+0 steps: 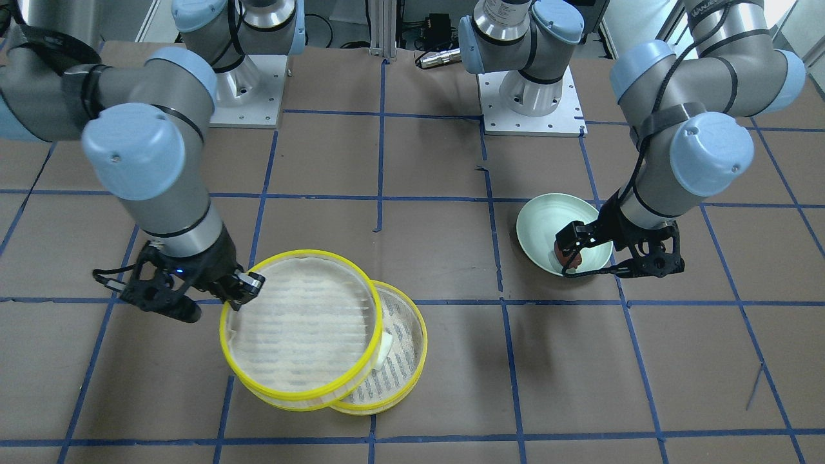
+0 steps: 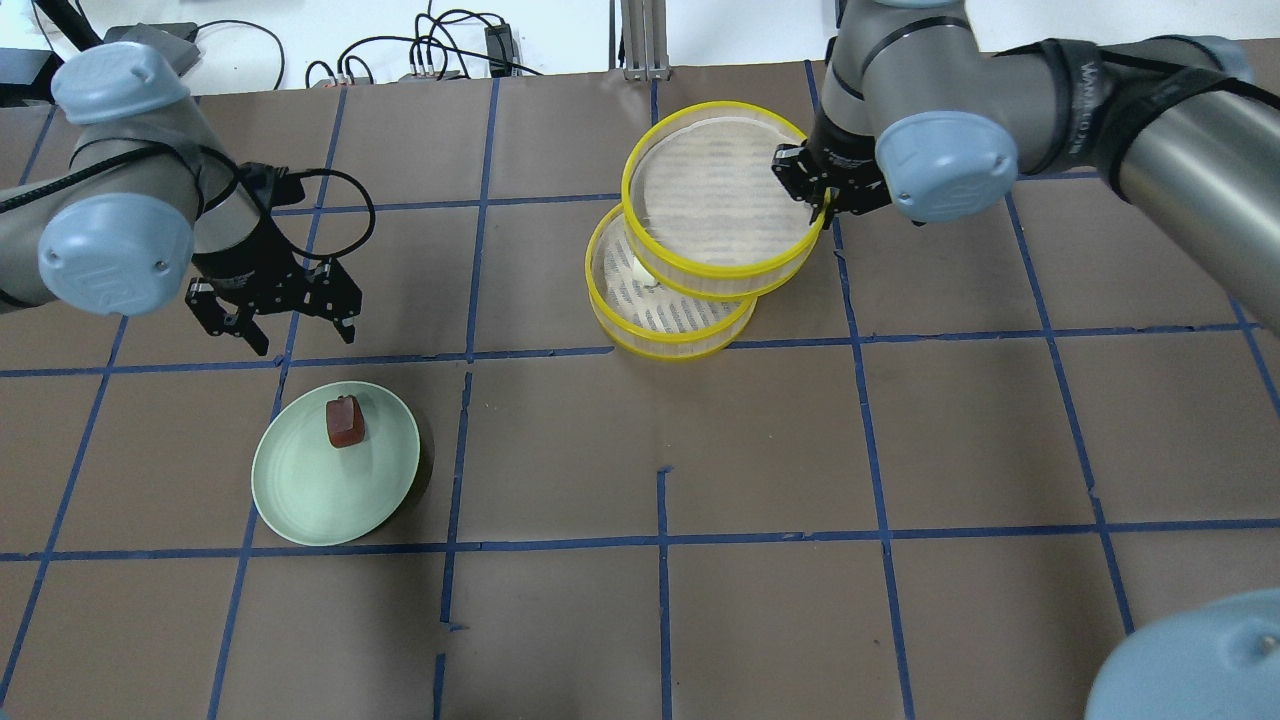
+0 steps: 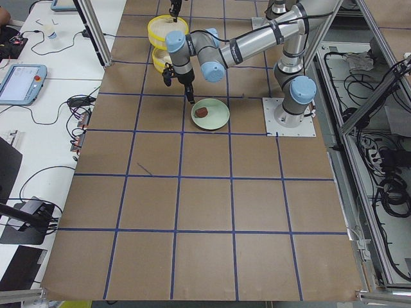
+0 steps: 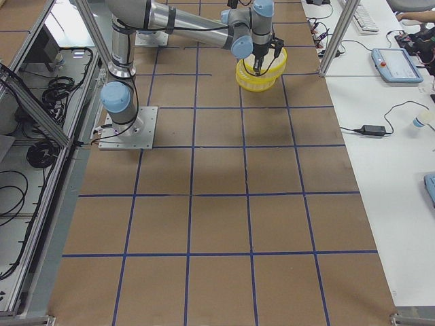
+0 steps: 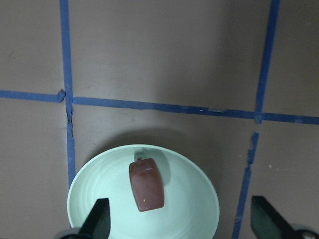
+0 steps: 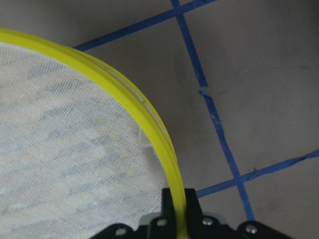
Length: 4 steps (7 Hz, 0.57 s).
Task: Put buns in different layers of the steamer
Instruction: 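Restack the top tier with the right gripper while the left moves to the plate, then grasp the dark red bun on the plate with the left gripper and lift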
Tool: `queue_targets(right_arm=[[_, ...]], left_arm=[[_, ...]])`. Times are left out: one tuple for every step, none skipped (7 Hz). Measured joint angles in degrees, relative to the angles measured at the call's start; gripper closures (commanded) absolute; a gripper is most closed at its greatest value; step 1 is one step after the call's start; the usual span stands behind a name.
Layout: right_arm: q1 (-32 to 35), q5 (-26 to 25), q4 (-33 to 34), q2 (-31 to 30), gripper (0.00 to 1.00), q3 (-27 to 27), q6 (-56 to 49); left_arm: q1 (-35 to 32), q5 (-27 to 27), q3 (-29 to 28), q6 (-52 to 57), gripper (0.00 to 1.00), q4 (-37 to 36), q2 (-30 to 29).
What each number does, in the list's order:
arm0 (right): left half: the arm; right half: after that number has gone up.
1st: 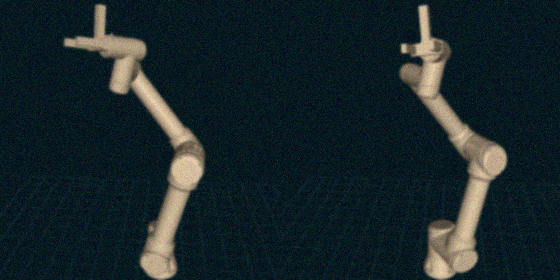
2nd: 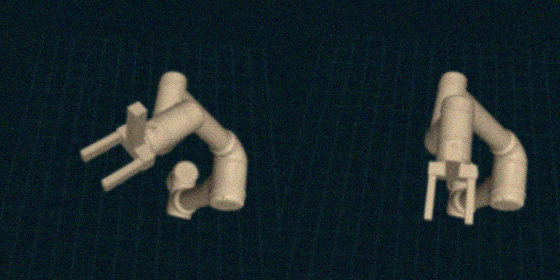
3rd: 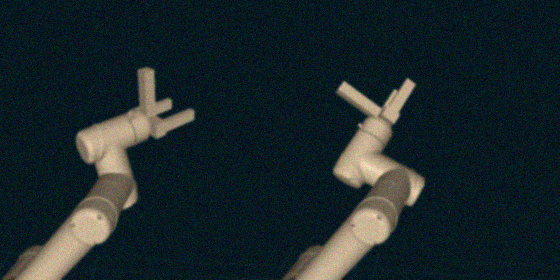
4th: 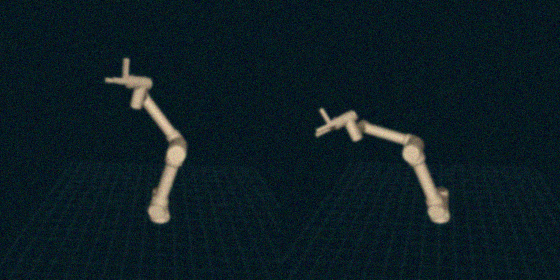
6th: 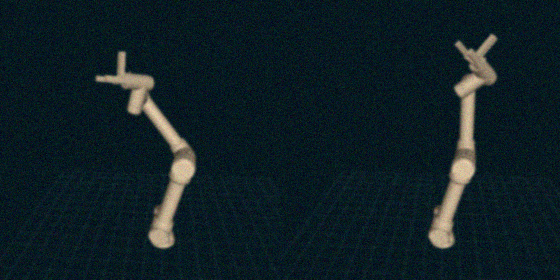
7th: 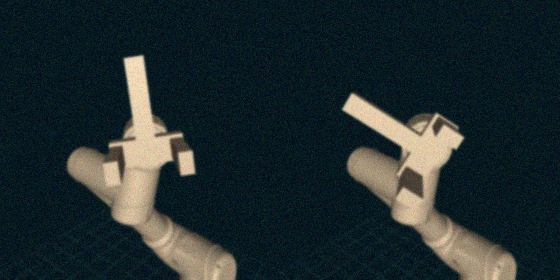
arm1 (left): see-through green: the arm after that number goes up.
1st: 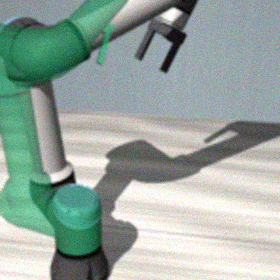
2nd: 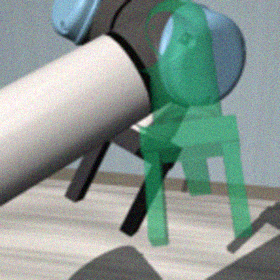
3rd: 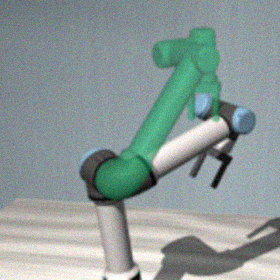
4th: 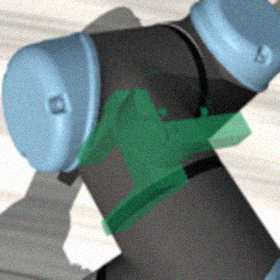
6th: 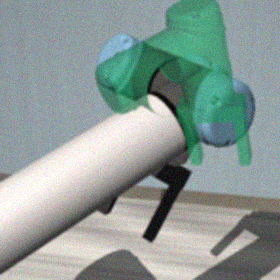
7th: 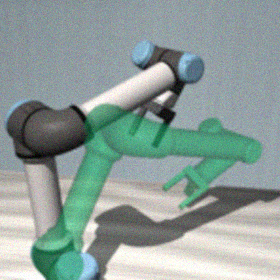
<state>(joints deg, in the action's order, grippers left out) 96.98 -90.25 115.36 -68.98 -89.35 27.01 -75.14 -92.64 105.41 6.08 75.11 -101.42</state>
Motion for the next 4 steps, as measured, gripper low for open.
queue_targets(right_arm=[[1.25, -0.52, -0.09, 1.56, 0.86, 1.09, 1.88], [1.81, -0.88, -0.23, 2.77, 0.86, 1.45, 2.61], [2.19, -1.15, -0.17, 3.69, 0.86, 1.56, 2.85], [2.57, -1.27, -0.10, 4.17, 0.86, 1.63, 2.95]], left_arm=[[1.28, -0.14, 2.15, 0.05, 0.00, -0.05, -0.67], [1.76, -0.15, 3.86, -0.23, 0.00, -0.63, -1.71], [1.88, -0.08, 4.73, -0.50, 0.00, -1.67, -2.78], [1.90, 0.11, 5.10, -1.26, 0.05, -2.56, -3.88]])
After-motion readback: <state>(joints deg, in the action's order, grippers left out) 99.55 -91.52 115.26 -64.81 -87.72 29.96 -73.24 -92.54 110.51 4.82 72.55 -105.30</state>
